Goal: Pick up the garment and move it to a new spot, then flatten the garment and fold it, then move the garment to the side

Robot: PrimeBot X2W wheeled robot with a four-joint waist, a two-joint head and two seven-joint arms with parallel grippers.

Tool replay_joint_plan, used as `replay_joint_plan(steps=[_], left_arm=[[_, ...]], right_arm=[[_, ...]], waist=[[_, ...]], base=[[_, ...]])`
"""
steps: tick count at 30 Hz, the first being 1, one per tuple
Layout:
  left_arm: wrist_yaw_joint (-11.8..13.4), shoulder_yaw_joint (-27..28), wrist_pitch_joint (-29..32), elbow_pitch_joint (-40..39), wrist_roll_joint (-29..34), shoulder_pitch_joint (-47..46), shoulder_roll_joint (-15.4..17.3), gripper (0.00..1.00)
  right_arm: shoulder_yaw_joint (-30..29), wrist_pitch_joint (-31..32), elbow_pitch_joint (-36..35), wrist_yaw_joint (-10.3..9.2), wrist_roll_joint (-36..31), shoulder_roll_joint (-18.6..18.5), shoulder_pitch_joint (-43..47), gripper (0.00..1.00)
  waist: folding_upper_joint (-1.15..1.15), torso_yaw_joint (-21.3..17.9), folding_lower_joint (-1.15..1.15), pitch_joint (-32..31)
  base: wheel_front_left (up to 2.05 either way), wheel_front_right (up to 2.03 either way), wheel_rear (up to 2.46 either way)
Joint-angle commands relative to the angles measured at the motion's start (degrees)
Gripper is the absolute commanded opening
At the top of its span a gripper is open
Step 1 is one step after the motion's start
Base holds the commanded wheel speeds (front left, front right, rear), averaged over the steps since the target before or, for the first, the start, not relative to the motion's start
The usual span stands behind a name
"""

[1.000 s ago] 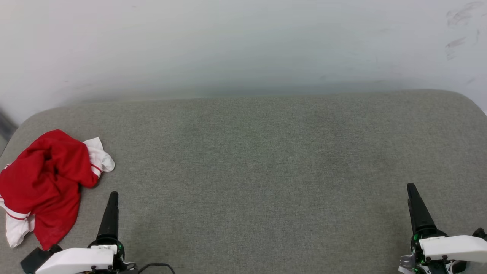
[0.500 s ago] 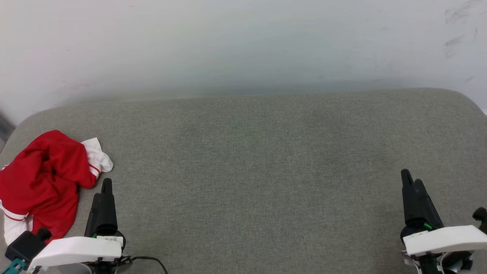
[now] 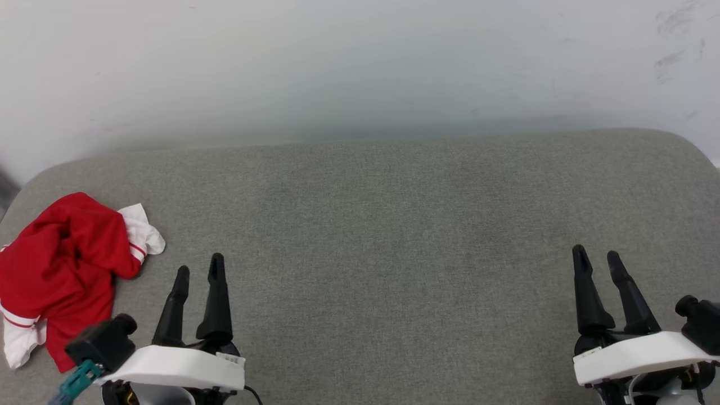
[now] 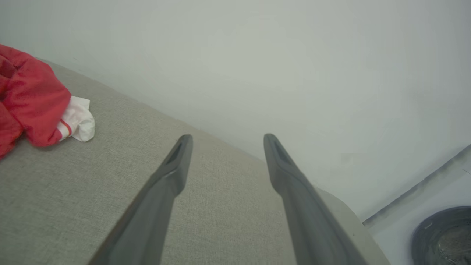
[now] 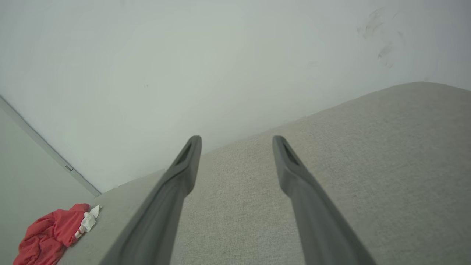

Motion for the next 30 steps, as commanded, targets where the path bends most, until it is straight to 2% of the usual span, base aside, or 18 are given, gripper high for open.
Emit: replay_joint_plan(steps=[1, 7, 11, 15, 21, 30], left_arm=[[0.0, -1.0, -0.6, -1.4, 2.9, -0.2, 0.5, 1.00], [3.1, -6.0, -1.6, -2.9, 9.2, 0.1, 3.0, 1.00], [7.1, -9.0, -2.2, -2.4, 11.7, 0.6, 4.6, 1.00], [9.8, -11.4, -2.7, -1.6, 13.1, 0.8, 5.9, 1.00], [12.2, -13.8, -3.6, -1.1, 16.1, 0.7, 7.2, 1.00], [12.4, -15.1, -4.8, -0.5, 19.1, 1.7, 7.6, 1.00]], right_arm=[[0.3, -0.6, -1.0, 0.00, -2.3, -0.1, 0.0, 1.00], [1.0, -1.5, -1.2, 0.00, -8.6, -0.1, 0.5, 1.00], [1.6, -2.2, -1.4, 0.00, -12.0, -0.1, 1.0, 1.00], [1.8, -2.8, -1.4, 0.00, -15.6, -0.1, 1.2, 1.00], [2.1, -3.6, -0.9, 0.00, -19.9, -0.1, 1.6, 1.00], [2.7, -4.9, -1.2, 0.00, -24.7, -0.1, 2.1, 1.00]], waist=[[0.00, 0.0, 0.00, 0.0], [0.00, -0.2, 0.00, -0.1], [0.00, -0.2, 0.00, -0.1], [0.00, -0.2, 0.00, -0.1], [0.00, 0.0, 0.00, -0.1], [0.00, 0.0, 0.00, -0.1]], base=[[0.00, 0.00, 0.00], [0.00, 0.00, 0.00], [0.00, 0.00, 0.00], [0.00, 0.00, 0.00], [0.00, 0.00, 0.00], [0.00, 0.00, 0.00]])
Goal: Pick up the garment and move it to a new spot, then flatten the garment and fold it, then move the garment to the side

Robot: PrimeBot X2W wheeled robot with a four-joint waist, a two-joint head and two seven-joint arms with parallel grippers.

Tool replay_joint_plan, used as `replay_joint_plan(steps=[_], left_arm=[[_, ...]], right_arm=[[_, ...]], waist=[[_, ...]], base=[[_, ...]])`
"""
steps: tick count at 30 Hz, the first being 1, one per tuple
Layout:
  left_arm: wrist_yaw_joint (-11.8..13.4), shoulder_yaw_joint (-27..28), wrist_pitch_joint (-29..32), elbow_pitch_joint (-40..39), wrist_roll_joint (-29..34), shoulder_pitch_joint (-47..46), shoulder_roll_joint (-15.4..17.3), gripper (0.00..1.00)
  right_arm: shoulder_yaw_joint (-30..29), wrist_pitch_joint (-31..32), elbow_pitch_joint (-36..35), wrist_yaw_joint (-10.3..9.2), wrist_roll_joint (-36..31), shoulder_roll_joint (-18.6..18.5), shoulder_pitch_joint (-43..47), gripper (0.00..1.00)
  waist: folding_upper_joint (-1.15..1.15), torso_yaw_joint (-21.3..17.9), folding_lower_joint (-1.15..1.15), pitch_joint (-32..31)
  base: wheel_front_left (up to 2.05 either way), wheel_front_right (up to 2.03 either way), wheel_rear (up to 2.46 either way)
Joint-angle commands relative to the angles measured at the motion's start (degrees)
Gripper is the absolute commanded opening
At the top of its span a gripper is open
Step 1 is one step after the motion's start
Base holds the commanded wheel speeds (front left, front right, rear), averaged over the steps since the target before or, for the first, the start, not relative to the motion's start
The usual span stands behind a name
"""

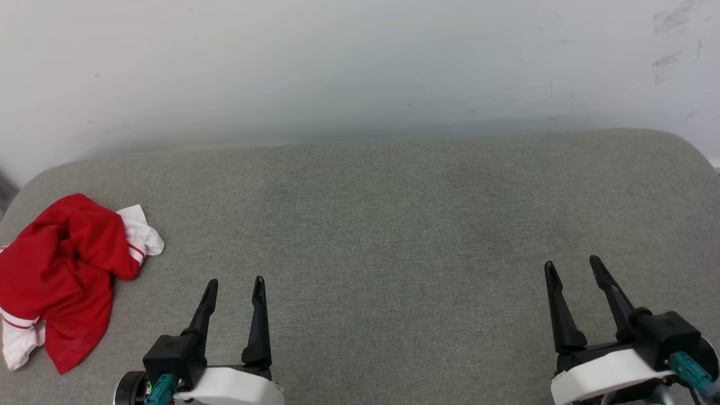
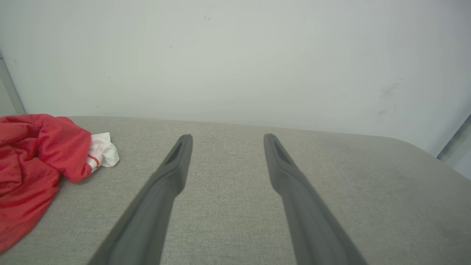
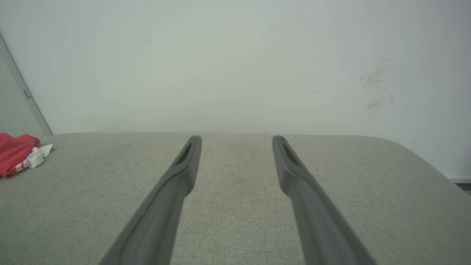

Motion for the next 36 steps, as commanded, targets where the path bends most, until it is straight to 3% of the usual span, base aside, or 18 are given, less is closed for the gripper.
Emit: replay_joint_plan(steps=[1, 5, 14, 21, 27, 36], left_arm=[[-0.5, -0.1, -0.6, -1.0, 0.6, 0.5, -0.2, 1.00], [-2.4, 2.4, -1.1, -2.3, 0.5, 1.4, -1.7, 1.00], [-10.8, 9.4, -2.2, -1.7, 2.5, 3.9, -6.2, 1.00], [-15.0, 11.5, -2.8, 0.2, 5.3, 4.7, -7.2, 1.00], [-16.5, 12.0, -3.4, 0.9, 8.2, 5.0, -7.4, 1.00], [-16.6, 10.9, -4.3, 0.8, 10.4, 5.7, -7.4, 1.00]], right_arm=[[0.1, -0.6, -0.7, 0.00, -1.1, -0.1, 0.3, 1.00], [-0.2, -1.1, -0.2, 0.00, 0.0, 0.0, 0.6, 1.00], [0.2, -2.2, 0.9, 0.00, 4.9, 0.0, 1.1, 1.00], [0.1, -2.9, 2.5, -0.01, 5.5, 0.0, 1.4, 1.00], [0.2, -3.5, 3.1, -0.01, 3.5, 0.0, 1.7, 1.00], [0.6, -4.5, 3.4, -0.01, 0.8, 0.0, 1.8, 1.00]], waist=[[0.00, 0.0, 0.00, 0.0], [0.00, -0.1, 0.00, 0.0], [0.00, -0.3, 0.00, -0.4], [0.00, -0.6, 0.00, -0.5], [0.00, -1.0, 0.00, -0.5], [0.00, -1.4, 0.00, -0.6]], base=[[0.00, 0.00, 0.00], [0.00, 0.00, 0.00], [0.00, 0.00, 0.00], [0.00, 0.00, 0.00], [0.00, 0.00, 0.00], [0.00, 0.00, 0.00]])
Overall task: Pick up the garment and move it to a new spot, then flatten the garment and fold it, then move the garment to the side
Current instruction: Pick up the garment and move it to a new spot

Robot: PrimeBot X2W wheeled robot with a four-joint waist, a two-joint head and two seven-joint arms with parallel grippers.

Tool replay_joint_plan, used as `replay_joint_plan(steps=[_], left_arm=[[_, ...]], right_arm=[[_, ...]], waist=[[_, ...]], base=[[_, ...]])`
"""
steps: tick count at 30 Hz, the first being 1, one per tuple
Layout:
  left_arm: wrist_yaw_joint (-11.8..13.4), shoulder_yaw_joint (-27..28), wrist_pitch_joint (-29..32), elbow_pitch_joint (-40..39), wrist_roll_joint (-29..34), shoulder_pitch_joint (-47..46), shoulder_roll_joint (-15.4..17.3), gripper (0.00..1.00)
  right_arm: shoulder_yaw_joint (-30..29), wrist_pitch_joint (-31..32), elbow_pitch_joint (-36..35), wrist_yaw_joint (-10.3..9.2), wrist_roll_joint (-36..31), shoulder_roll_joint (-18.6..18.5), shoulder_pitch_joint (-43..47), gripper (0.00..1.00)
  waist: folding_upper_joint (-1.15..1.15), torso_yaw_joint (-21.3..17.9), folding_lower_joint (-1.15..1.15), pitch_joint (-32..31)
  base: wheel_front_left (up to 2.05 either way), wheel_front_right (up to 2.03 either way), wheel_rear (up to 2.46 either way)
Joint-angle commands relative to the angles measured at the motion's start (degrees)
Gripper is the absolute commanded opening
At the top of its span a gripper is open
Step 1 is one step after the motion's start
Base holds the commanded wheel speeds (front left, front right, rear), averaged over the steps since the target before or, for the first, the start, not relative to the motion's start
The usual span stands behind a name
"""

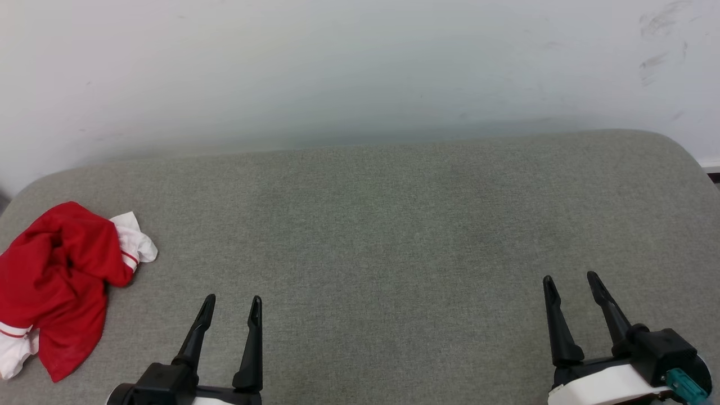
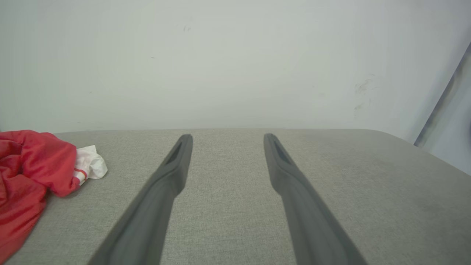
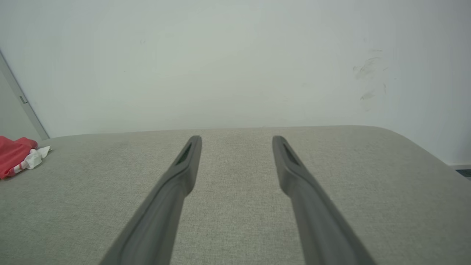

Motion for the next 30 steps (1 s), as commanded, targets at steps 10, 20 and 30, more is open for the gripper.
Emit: replay_joint_plan(steps=[10, 20, 30], left_arm=[[0.3, 0.9, -0.5, 0.4, 1.2, 0.7, -0.1, 1.00], [1.1, 3.5, -0.4, -0.6, 0.5, 1.1, 0.0, 1.00], [0.3, 5.4, -0.4, -1.5, 0.7, 1.9, -0.1, 1.00]], right_arm=[[1.4, -0.5, 0.4, -0.02, 0.4, 0.0, 1.2, 1.00], [4.7, -0.5, 0.8, -0.02, 0.9, 0.0, 2.0, 1.00], [7.8, -0.5, 0.5, -0.02, 2.4, 0.0, 2.2, 1.00]], waist=[[0.00, 1.7, 0.00, -0.5], [0.00, 8.2, 0.00, -1.3], [0.00, 16.8, 0.00, -2.3]], base=[[0.00, 0.00, 0.00], [0.00, 0.00, 0.00], [0.00, 0.00, 0.00]])
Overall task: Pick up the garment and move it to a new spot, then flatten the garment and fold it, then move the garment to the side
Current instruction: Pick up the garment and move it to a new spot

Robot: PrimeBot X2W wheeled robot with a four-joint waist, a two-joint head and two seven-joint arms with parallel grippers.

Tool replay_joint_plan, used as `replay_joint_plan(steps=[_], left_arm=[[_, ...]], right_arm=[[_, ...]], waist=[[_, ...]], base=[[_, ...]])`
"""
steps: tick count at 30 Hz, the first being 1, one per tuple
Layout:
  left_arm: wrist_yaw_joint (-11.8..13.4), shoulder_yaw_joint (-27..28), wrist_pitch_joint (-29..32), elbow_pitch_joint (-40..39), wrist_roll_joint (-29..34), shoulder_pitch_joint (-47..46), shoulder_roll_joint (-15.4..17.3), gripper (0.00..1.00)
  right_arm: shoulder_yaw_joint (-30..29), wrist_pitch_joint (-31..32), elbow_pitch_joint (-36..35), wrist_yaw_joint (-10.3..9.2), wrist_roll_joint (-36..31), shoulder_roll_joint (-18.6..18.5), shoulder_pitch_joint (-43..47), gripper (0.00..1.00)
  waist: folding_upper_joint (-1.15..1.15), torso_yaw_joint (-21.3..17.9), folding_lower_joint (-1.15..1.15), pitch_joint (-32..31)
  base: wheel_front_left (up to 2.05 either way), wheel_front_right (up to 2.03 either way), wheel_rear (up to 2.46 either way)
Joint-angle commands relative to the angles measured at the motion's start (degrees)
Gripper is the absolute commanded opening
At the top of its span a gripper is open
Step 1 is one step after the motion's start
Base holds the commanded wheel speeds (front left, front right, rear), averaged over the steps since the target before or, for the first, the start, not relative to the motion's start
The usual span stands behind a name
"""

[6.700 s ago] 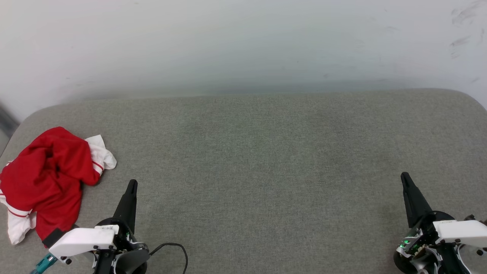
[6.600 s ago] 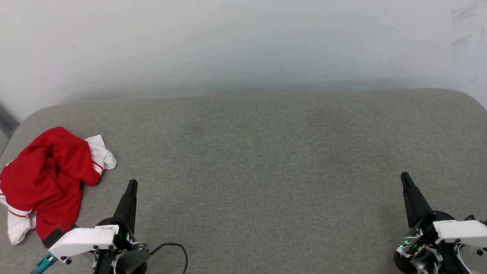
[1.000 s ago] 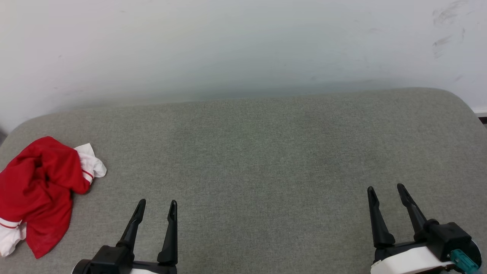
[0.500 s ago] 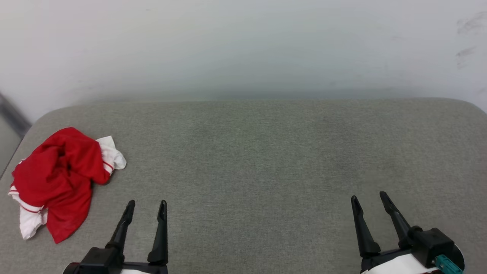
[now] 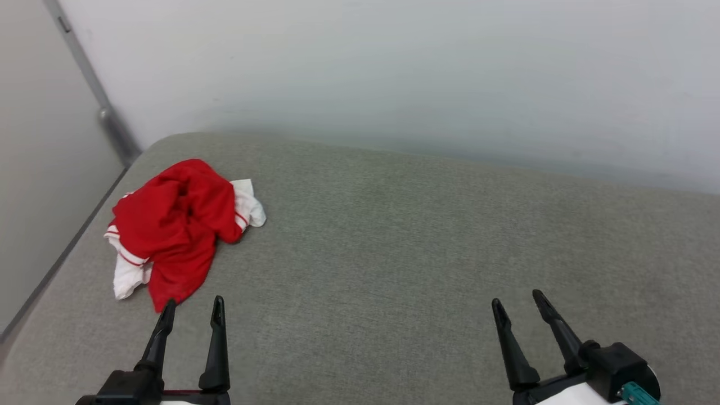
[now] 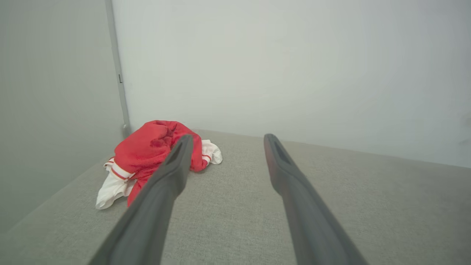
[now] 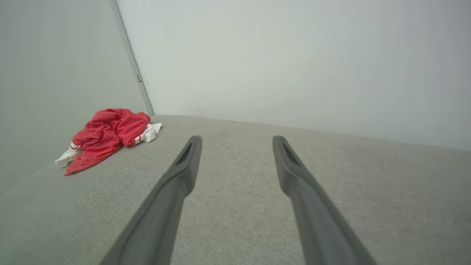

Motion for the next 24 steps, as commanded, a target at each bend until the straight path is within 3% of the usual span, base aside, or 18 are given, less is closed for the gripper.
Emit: replay_joint_plan(steps=[1, 13, 24], left_arm=[[-0.2, 0.3, -0.1, -0.3, -0.9, 1.0, 0.0, 1.00], [-1.8, 1.4, -0.1, -0.5, 0.2, 1.7, 0.0, 1.00], [-2.4, 1.6, -0.1, -0.9, 0.2, 2.1, 0.0, 1.00]], right_arm=[[0.5, -0.1, -0.2, -0.03, 0.4, 0.0, 0.7, 1.00], [1.6, -0.1, -0.2, -0.02, 1.6, 0.0, 0.9, 1.00], [2.3, -0.1, 0.1, -0.02, 2.0, 0.0, 0.6, 1.00]], waist=[[0.00, 2.9, 0.00, -0.5], [0.00, 10.7, 0.00, -1.0], [0.00, 13.5, 0.00, -1.5]], base=[[0.00, 0.00, 0.00], [0.00, 0.00, 0.00], [0.00, 0.00, 0.00]])
